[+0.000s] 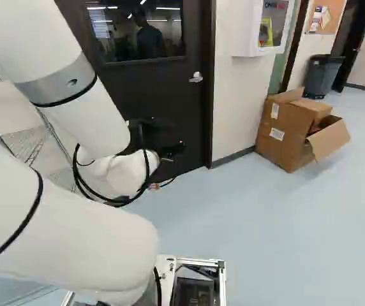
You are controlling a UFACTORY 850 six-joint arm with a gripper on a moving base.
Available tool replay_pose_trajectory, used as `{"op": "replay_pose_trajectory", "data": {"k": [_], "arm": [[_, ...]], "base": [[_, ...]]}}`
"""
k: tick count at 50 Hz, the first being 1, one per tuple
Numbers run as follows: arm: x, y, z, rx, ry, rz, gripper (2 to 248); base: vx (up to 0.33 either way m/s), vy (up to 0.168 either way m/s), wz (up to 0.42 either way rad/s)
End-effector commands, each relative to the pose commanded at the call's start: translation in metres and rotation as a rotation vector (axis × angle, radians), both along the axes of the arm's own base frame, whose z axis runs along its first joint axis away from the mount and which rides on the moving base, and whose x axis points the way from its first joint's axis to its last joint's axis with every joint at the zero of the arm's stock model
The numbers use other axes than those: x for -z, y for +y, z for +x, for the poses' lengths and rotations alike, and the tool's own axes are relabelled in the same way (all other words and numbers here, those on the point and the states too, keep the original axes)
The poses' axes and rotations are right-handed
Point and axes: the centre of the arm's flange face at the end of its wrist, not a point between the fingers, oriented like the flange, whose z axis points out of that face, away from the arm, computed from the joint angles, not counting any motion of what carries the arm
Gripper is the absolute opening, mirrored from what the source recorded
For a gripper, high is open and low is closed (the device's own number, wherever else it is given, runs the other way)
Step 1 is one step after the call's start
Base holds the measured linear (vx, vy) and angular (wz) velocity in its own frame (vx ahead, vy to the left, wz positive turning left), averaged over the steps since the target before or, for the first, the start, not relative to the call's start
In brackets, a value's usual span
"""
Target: Open the door and move inside
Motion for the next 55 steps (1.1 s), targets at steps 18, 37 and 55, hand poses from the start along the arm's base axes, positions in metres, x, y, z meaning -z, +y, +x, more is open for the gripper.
{"op": "replay_pose_trajectory", "data": {"k": [18,37,55], "arm": [[0.0000,0.0000,0.0000,0.000,0.000,0.000,247],[0.0000,0.0000,0.0000,0.000,0.000,0.000,247],[0.0000,0.0000,0.0000,0.000,0.000,0.000,247]], "base": [[0.000,0.000,0.000],[0.000,0.000,0.000],[0.000,0.000,0.000]]}}
